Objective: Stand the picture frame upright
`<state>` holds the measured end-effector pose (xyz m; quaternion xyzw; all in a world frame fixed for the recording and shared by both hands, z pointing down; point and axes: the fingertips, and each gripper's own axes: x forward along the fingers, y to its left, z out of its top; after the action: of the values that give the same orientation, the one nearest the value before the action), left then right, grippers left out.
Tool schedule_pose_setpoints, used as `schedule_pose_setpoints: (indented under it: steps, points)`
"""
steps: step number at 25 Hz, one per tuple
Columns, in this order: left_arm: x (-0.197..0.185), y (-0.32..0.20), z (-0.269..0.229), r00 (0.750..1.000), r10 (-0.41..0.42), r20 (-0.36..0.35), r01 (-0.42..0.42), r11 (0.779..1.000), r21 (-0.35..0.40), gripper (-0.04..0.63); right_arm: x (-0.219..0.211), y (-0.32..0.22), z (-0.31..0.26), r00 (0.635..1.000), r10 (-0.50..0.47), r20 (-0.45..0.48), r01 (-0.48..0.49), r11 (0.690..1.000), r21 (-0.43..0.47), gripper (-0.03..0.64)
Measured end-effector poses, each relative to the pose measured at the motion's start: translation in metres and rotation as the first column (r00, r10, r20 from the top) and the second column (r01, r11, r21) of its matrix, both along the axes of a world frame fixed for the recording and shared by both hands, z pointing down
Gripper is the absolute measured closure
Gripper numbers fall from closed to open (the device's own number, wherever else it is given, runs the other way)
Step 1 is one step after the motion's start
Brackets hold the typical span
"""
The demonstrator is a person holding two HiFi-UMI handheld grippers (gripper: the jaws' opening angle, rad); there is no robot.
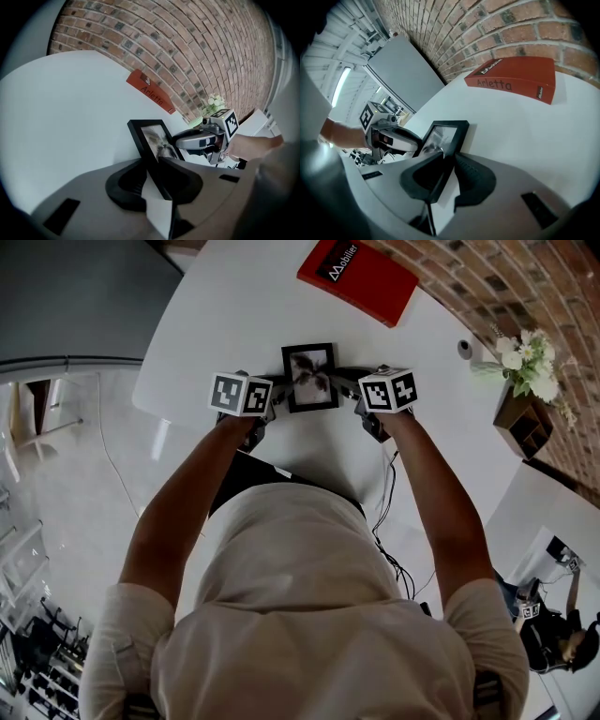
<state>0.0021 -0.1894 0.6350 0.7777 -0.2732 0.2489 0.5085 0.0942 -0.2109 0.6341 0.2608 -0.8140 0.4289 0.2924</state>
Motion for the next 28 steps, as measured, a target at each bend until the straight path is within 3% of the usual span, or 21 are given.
schedule_pose_setpoints:
  steps: [8, 18, 28]
  points:
    - [0.000, -0.001, -0.001, 1.000, -0.019, 0.007, 0.019, 1.000, 0.016, 0.525, 0.001, 0.002, -0.001, 1.000, -0.005, -0.027, 0.006, 1.000, 0.009, 0.543]
    - [-0.002, 0.000, -0.011, 0.999, -0.009, 0.048, 0.006, 0.998, 0.061, 0.531, 0.000, 0.001, -0.017, 1.000, 0.014, 0.024, -0.015, 0.999, 0.041, 0.554]
    - [-0.007, -0.010, -0.037, 0.995, 0.000, 0.102, -0.018, 0.984, 0.178, 0.552, 0.000, -0.005, -0.039, 0.999, -0.007, 0.041, 0.001, 0.990, 0.138, 0.571]
